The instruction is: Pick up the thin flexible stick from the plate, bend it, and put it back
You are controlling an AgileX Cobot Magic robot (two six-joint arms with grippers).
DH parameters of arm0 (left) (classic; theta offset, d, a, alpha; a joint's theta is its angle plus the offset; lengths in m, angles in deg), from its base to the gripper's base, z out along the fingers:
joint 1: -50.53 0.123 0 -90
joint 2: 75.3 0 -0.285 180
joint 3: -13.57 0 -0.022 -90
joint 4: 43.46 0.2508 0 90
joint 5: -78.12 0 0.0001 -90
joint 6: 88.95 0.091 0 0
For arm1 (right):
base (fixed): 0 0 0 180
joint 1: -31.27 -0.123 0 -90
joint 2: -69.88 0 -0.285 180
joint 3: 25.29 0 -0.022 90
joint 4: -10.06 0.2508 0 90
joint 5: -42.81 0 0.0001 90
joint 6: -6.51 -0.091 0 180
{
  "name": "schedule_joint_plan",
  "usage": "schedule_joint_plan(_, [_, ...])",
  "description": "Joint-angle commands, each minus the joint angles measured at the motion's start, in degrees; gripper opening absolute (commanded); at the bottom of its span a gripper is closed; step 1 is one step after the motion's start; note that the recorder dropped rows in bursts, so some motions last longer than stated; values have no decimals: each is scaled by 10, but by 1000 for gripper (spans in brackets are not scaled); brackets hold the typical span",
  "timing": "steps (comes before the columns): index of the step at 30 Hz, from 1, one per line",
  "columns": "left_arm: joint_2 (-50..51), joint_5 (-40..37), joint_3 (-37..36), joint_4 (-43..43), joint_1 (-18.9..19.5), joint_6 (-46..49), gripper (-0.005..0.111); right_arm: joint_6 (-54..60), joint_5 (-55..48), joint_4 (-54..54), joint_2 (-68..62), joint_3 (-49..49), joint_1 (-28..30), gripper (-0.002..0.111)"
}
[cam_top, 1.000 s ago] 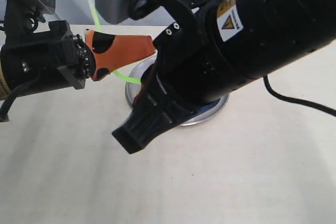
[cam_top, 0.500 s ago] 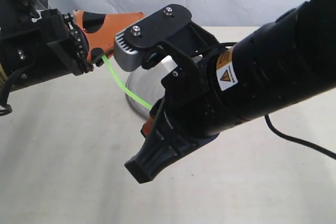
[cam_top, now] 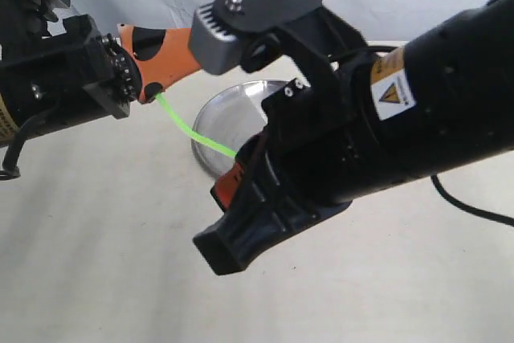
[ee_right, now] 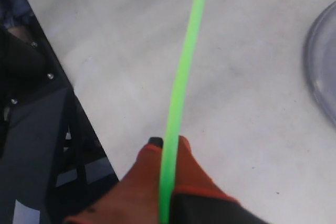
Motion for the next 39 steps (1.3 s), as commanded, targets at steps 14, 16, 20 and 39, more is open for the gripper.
schedule_joint_plan(14, [0, 14, 0, -42, 2, 16, 0, 0, -15, -46, 21, 2, 0, -1])
schedule_joint_plan(16, [0, 14, 0, -46, 2, 13, 1, 0, -15, -48, 11, 2, 0, -1])
schedule_joint_plan(20, [0, 14, 0, -36, 2, 13, 16, 0, -15, -52, -8, 2, 0, -1])
schedule_joint_plan(39, [0, -99, 0, -11, 3, -2, 52, -185, -37, -344, -67, 2, 49, -1])
